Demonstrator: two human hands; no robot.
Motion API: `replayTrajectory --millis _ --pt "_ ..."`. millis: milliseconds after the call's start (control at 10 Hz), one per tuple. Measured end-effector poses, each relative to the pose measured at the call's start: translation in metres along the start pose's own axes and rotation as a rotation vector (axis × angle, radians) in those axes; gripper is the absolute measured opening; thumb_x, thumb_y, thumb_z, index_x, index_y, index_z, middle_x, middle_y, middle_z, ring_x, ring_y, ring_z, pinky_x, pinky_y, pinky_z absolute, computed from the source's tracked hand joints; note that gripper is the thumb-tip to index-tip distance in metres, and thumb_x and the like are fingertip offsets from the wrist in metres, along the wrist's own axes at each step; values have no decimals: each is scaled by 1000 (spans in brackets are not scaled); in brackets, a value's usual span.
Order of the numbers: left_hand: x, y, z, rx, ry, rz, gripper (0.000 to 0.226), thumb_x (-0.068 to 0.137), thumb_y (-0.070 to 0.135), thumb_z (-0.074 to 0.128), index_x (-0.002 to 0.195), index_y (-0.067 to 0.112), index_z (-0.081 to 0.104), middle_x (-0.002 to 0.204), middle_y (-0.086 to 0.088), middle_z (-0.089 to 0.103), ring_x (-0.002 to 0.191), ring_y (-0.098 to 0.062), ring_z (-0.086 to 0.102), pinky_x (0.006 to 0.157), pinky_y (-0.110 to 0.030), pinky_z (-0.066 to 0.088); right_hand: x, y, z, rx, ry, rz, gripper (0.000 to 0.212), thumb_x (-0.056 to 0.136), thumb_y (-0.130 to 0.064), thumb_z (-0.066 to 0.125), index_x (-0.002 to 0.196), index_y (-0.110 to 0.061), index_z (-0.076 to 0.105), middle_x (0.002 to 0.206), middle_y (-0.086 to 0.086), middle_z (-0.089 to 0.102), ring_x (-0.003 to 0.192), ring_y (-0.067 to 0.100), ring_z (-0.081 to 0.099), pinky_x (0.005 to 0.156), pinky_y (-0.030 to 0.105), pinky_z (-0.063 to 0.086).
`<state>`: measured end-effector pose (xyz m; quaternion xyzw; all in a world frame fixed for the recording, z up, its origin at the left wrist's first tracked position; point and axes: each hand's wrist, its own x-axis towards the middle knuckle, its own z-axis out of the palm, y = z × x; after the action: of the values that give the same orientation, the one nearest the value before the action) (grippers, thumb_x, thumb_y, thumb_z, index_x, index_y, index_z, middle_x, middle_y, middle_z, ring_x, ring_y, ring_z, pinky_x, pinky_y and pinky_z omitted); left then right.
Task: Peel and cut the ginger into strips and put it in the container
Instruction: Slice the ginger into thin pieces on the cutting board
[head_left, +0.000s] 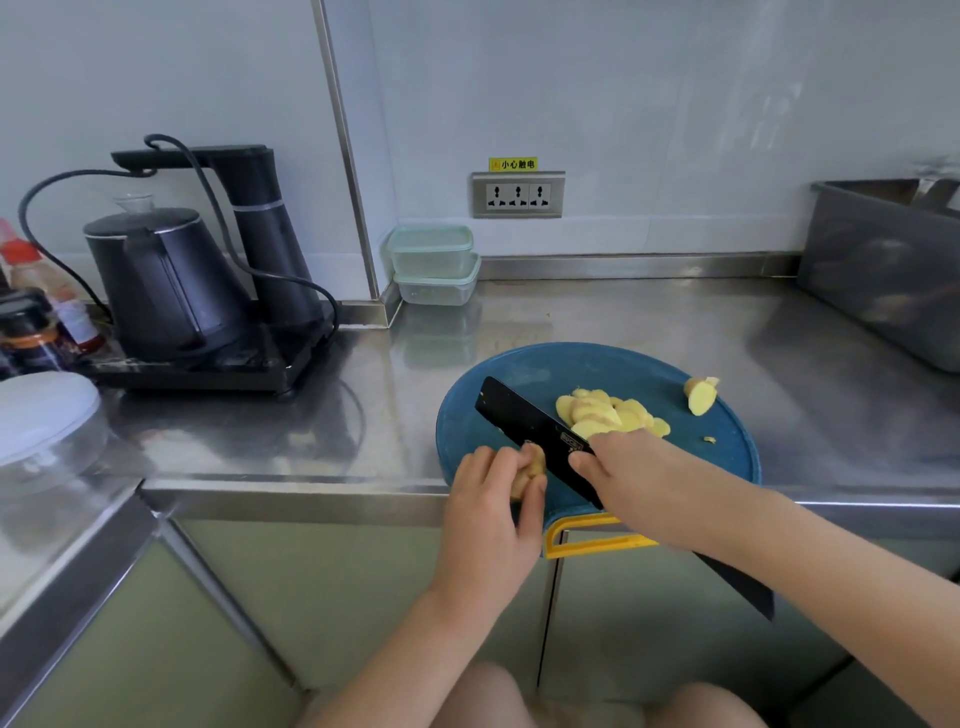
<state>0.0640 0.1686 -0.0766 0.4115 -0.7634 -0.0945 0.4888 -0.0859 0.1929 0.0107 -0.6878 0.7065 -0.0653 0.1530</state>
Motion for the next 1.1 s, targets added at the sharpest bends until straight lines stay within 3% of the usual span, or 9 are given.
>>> replayTrajectory --millis 100,200,400,500,600,700,800,900,1100 --pt "-1 -1 3 30 1 15 21 89 27 48 96 12 61 85 5 50 78 -12 46 67 -24 42 13 -10 1 43 -31 -35 33 104 -27 26 94 -9 52 75 1 47 63 10 42 55 25 34" --pt "-2 -1 4 47 -3 -3 21 90 28 47 95 12 60 84 6 49 78 -11 44 66 -26 43 27 -24 3 -30 -30 -82 30 104 -12 28 122 -1 49 108 9 56 96 22 53 67 29 37" --pt "-2 -3 3 23 4 -12 19 91 30 49 99 15 58 88 6 51 82 -11 46 70 -23 42 40 -24 5 5 -47 -67 34 105 -25 24 102 -7 53 78 1 47 90 26 56 72 32 39" --pt "-3 -4 3 14 3 -10 18 91 31 48 100 17 56 89 6 52 82 -10 47 70 -23 42 29 -35 3 3 -57 32 29 104 -15 35 128 -4 47 103 4 54 106 24 57 70 27 36" --pt "-3 -4 2 1 -5 -21 17 92 33 45 103 21 50 92 7 52 85 -10 49 73 -24 43 27 -24 1 99 26 31 31 104 -17 29 117 -3 54 75 0 42 101 29 59 72 30 39" --pt "-3 -3 2 4 -3 -30 16 91 33 43 104 24 47 94 6 52 86 -13 49 75 -24 42 24 -12 -9 124 67 122 32 104 -15 28 126 -8 51 84 4 43 84 24 54 68 31 43" --pt "-4 -2 2 -3 9 -28 16 91 33 43 104 24 47 93 6 52 85 -13 49 75 -22 40 22 -2 -20 252 9 195 19 103 -25 39 111 -12 50 76 4 55 51 12 57 48 23 49" --pt "-5 -2 2 0 12 -32 21 91 35 43 102 19 52 92 6 53 84 -12 49 74 -23 41 17 5 -25 314 -43 164 16 95 -22 55 109 -19 48 63 3 56 32 8 48 38 21 43" --pt "-6 0 2 25 6 -40 28 92 39 40 102 17 54 93 8 52 84 -10 49 69 -21 45 7 19 -47 439 -57 191 16 92 -18 61 84 -5 54 50 6 47 32 16 41 40 24 41"
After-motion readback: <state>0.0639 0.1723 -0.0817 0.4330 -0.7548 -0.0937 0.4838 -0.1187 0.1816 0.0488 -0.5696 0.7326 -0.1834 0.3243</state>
